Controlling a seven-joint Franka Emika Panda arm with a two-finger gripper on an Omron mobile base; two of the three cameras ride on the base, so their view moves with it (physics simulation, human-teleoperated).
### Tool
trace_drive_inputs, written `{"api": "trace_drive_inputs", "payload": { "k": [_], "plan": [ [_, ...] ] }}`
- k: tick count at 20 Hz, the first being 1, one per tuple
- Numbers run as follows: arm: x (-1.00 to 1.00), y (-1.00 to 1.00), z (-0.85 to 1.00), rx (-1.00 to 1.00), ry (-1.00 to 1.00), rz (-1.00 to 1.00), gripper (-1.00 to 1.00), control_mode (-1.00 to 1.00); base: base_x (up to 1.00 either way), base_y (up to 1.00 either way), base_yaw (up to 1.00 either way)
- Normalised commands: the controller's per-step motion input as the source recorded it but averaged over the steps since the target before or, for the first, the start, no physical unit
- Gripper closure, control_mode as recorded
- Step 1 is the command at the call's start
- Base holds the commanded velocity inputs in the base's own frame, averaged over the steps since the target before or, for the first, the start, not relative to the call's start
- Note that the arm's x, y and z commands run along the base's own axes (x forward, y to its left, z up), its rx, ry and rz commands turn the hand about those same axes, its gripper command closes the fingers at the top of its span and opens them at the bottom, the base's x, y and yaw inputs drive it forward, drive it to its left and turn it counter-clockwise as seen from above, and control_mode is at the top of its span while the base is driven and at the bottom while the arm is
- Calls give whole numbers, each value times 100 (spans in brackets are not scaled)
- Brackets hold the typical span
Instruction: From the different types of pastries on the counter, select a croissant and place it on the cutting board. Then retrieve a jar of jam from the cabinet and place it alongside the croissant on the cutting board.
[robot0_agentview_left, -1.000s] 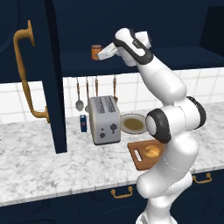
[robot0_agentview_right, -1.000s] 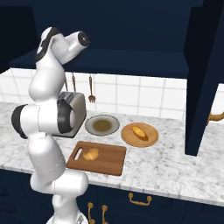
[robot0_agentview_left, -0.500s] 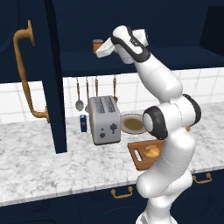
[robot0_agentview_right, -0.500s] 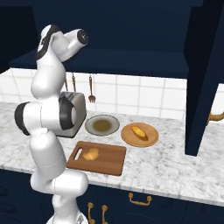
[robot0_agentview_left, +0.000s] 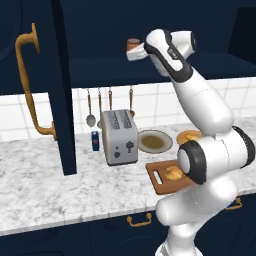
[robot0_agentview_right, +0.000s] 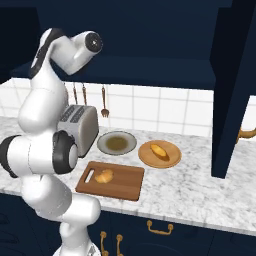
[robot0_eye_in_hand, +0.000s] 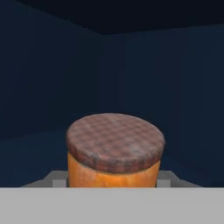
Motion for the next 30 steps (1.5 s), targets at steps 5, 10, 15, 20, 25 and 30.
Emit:
{"api": "trace_drive_inputs", "payload": {
  "k": [5, 10, 15, 20, 25, 30],
  "plan": [
    [-79, -75, 21, 27, 21, -41, 100, -100, 0, 0, 0],
    [-84, -62, 13, 16, 1, -27, 100, -100, 0, 0, 0],
    [-100, -39, 12, 0, -20, -5, 100, -100, 0, 0, 0],
    [-100, -35, 26, 0, -14, -6, 100, -100, 0, 0, 0],
    [-100, -45, 3, 0, 0, -5, 100, -100, 0, 0, 0],
    [-100, -47, 0, 2, 7, 0, 100, -100, 0, 0, 0]
  ]
}}
